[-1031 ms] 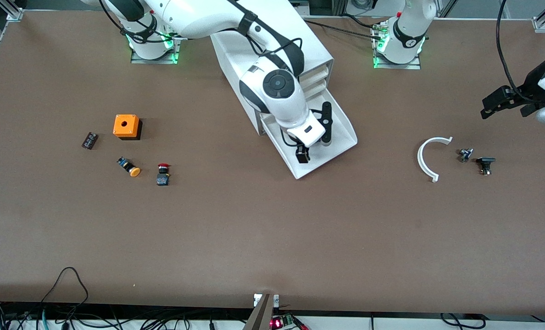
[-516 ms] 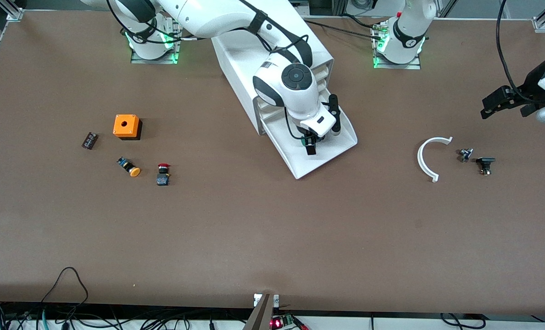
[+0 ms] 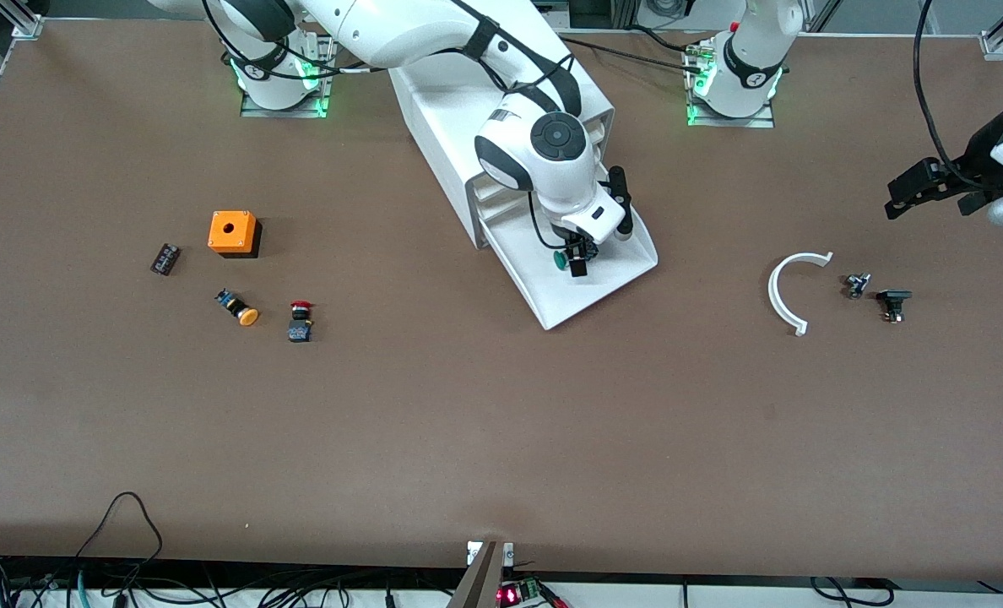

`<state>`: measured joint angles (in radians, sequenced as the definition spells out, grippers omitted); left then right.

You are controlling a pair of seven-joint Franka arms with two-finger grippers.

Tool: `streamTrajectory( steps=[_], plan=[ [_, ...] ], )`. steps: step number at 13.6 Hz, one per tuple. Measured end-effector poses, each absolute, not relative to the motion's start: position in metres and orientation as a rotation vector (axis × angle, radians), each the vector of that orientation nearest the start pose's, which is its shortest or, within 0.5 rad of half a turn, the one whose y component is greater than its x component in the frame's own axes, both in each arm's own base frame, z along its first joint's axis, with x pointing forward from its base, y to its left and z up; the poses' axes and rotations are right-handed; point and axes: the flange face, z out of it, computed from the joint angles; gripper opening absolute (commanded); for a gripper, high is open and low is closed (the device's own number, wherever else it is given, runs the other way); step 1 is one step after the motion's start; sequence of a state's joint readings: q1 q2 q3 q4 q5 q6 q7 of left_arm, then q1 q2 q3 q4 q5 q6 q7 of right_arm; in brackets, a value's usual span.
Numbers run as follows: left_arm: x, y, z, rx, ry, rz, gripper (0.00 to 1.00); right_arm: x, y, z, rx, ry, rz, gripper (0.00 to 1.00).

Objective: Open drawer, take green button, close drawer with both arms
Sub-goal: 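Lower the right gripper and close it on the green button, then lift the green button out of the drawer with the right gripper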

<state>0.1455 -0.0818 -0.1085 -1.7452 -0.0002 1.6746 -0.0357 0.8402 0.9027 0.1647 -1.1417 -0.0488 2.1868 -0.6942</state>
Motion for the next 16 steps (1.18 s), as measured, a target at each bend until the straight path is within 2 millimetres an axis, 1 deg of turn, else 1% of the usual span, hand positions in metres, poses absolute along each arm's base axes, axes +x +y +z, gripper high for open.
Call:
streamTrajectory(
  steps=[3, 7, 10, 12, 15, 16],
  plan=[
    [0.535, 0.018, 0.595, -3.131, -0.114, -0.018, 1.0, 0.454, 0.631, 0.269, 2.165, 2.385, 0.165, 1.0],
    [0.535, 0.018, 0.596, -3.131, -0.114, -0.018, 1.0, 0.453, 0.629, 0.261, 2.152, 2.386, 0.133, 1.0],
    [0.536, 0.018, 0.596, -3.131, -0.114, -0.019, 1.0, 0.452, 0.628, 0.257, 2.151, 2.386, 0.124, 0.96],
    [0.536, 0.018, 0.596, -3.131, -0.114, -0.02, 1.0, 0.451, 0.629, 0.257, 2.144, 2.391, 0.124, 0.89],
    [0.536, 0.018, 0.598, -3.131, -0.114, -0.026, 1.0, 0.446, 0.633, 0.257, 2.124, 2.4, 0.124, 0.82],
    [0.536, 0.018, 0.598, -3.131, -0.114, -0.027, 1.0, 0.445, 0.633, 0.257, 2.122, 2.402, 0.125, 0.77]
  ],
)
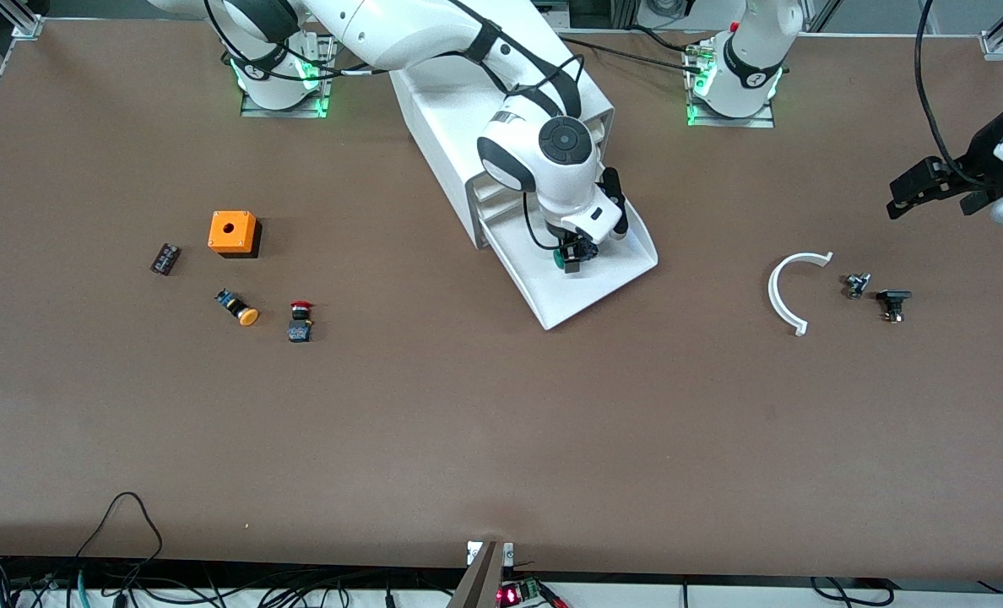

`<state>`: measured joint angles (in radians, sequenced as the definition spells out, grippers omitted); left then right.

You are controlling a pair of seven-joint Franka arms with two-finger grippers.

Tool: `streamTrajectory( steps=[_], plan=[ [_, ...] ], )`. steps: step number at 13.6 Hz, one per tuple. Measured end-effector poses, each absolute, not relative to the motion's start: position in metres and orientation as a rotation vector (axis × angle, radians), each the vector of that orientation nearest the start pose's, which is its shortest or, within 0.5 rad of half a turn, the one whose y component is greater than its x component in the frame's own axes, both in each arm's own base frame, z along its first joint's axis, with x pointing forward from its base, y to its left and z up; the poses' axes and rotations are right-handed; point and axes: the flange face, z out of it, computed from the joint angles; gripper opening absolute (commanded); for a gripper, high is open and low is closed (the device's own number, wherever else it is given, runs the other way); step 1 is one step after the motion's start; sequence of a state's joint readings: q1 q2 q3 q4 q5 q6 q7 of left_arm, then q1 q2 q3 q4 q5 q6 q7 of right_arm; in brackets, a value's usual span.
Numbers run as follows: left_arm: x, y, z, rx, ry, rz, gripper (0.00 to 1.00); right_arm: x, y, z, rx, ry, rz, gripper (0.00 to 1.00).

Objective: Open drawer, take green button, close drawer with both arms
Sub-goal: 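Lift the green button out of the drawer with the right gripper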

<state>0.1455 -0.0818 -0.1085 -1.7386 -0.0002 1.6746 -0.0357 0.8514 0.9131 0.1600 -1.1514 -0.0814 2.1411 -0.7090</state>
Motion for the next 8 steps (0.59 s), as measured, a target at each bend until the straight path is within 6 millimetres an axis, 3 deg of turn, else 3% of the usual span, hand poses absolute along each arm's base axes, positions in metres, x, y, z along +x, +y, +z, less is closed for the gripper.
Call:
streamTrajectory(
  steps=[8],
  plan=[
    [0.536, 0.0177, 0.598, -3.131, -0.114, -0.027, 1.0, 0.4345, 0.641, 0.2567, 2.044, 2.418, 0.133, 0.43]
  ],
)
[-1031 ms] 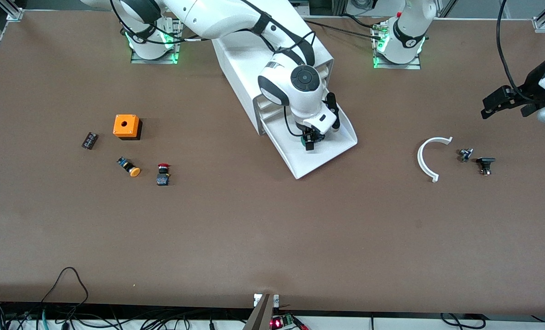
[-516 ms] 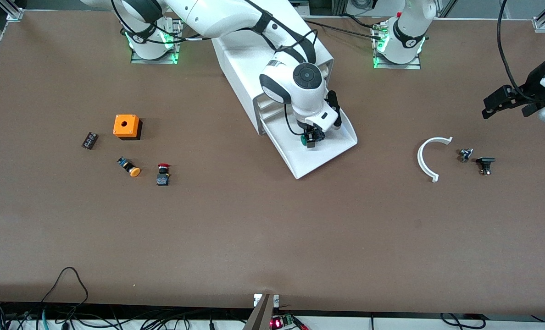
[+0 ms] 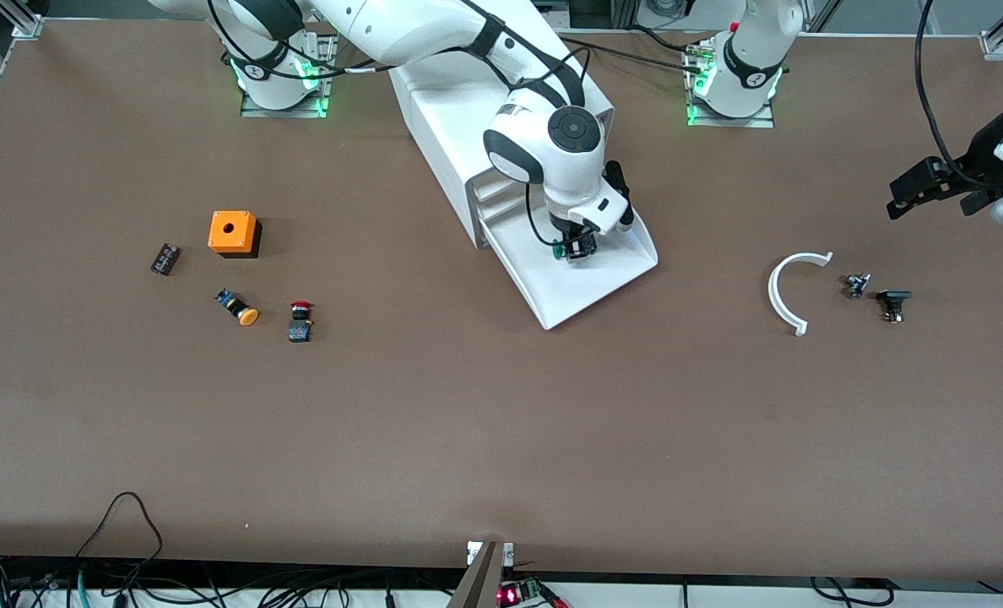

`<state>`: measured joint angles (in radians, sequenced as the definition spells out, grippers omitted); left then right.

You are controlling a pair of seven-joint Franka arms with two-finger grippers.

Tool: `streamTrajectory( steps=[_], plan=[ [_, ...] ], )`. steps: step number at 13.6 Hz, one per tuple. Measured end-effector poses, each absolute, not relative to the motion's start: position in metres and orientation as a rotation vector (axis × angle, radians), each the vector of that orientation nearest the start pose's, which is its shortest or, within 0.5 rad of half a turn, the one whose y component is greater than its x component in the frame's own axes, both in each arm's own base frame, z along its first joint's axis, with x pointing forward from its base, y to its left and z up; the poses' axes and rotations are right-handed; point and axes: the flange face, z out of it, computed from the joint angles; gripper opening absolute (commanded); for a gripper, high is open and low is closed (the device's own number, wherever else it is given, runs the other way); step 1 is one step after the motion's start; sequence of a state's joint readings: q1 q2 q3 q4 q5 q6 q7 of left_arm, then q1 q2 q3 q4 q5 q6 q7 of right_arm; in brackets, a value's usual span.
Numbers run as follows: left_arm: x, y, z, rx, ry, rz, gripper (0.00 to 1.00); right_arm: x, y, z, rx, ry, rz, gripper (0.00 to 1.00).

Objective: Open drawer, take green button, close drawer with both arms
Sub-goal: 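Lift the green button out of the drawer with the right gripper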

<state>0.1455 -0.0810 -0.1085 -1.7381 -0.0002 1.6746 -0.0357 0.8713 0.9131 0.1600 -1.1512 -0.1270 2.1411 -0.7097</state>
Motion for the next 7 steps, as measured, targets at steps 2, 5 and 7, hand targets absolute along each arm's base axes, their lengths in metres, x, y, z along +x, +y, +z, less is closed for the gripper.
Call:
streamTrajectory(
  steps=[2, 5, 7],
  plan=[
    [0.5363, 0.0177, 0.5974, -3.131, -0.114, -0.025, 1.0, 0.4345, 0.641, 0.2567, 2.044, 2.418, 0.133, 0.35],
    [0.5367, 0.0192, 0.5971, -3.131, -0.118, -0.024, 1.0, 0.4347, 0.6412, 0.2575, 2.044, 2.418, 0.135, 0.29],
    [0.5369, 0.0196, 0.5975, -3.131, -0.119, -0.026, 1.0, 0.4351, 0.6416, 0.2586, 2.044, 2.418, 0.14, 0.24]
  ],
)
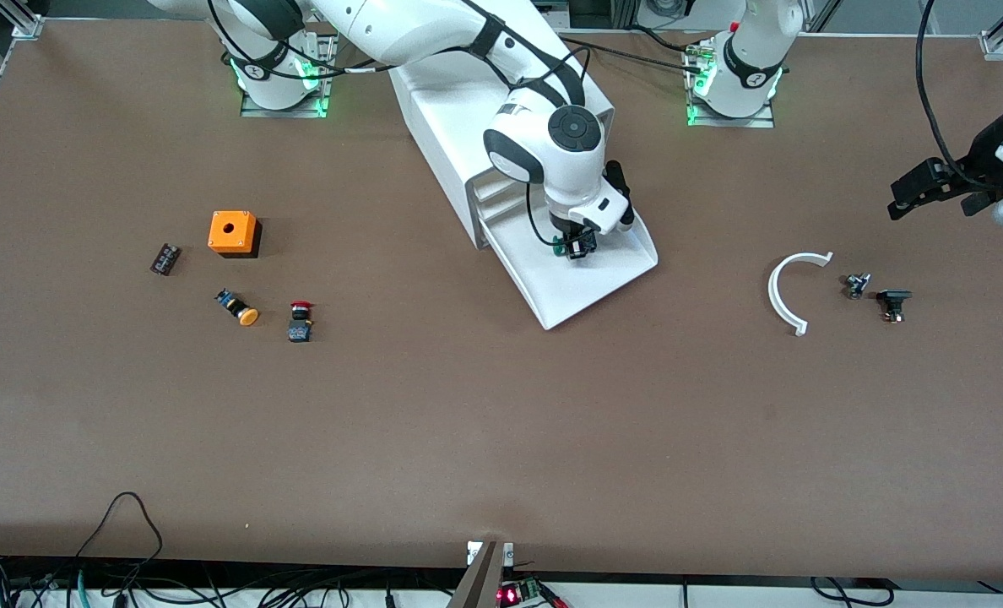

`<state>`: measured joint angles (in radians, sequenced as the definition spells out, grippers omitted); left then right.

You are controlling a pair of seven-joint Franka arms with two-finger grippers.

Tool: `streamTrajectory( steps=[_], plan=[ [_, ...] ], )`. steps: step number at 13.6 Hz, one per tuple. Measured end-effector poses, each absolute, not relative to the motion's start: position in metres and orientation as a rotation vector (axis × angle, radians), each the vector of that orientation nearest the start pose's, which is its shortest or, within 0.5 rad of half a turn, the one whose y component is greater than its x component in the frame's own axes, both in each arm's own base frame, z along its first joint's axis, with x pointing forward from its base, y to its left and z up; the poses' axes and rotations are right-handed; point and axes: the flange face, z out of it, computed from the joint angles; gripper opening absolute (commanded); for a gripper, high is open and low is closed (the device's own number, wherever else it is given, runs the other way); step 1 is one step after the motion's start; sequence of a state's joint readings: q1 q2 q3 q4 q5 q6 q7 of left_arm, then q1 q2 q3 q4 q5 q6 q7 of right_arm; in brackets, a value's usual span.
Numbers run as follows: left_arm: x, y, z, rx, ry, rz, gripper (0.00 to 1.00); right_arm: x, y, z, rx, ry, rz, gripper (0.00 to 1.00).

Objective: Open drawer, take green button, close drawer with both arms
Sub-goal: 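Lift the green button out of the drawer with the right gripper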

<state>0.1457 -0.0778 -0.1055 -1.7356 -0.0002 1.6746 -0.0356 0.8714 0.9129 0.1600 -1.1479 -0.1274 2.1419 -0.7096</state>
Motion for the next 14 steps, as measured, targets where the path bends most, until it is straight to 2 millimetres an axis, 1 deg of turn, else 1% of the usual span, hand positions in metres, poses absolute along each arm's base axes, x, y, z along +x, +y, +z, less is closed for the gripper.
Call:
streamTrajectory(
  steps=[2, 3, 4, 5, 7, 9, 10, 11, 12, 13, 14],
  plan=[
    [0.537, 0.02, 0.598, -3.131, -0.119, -0.026, 1.0, 0.436, 0.643, 0.264, 2.052, 2.412, 0.155, 0.23],
    [0.537, 0.02, 0.597, -3.131, -0.119, -0.025, 1.0, 0.438, 0.644, 0.273, 2.062, 2.403, 0.177, 0.23],
    [0.538, 0.02, 0.597, -3.131, -0.12, -0.024, 1.0, 0.441, 0.643, 0.286, 2.074, 2.387, 0.204, 0.23],
    [0.538, 0.02, 0.597, -3.131, -0.12, -0.025, 1.0, 0.446, 0.64, 0.305, 2.087, 2.363, 0.229, 0.23],
    [0.538, 0.02, 0.597, -3.132, -0.12, -0.024, 1.0, 0.463, 0.628, 0.345, 2.138, 2.291, 0.289, 0.23],
    [0.539, 0.02, 0.596, -3.132, -0.12, -0.021, 1.0, 0.487, 0.606, 0.378, 2.236, 2.183, 0.343, 0.23],
    [0.54, 0.02, 0.594, -3.132, -0.12, -0.016, 1.0, 0.504, 0.591, 0.389, 2.282, 2.128, 0.362, 0.23],
    [0.541, 0.02, 0.591, -3.133, -0.118, -0.009, 1.0, 0.522, 0.574, 0.395, 2.327, 2.073, 0.372, 0.23],
    [0.544, 0.017, 0.587, -3.134, -0.119, -0.005, 1.0, 0.541, 0.556, 0.397, 2.384, 2.005, 0.374, 0.23],
    [0.549, 0.012, 0.581, -3.134, -0.134, -0.007, 1.0, 0.557, 0.539, 0.395, 2.452, 1.923, 0.369, 0.23],
    [0.555, 0.004, 0.572, -3.135, -0.154, -0.01, 1.0, 0.568, 0.525, 0.392, 2.515, 1.842, 0.358, 0.23]
  ],
)
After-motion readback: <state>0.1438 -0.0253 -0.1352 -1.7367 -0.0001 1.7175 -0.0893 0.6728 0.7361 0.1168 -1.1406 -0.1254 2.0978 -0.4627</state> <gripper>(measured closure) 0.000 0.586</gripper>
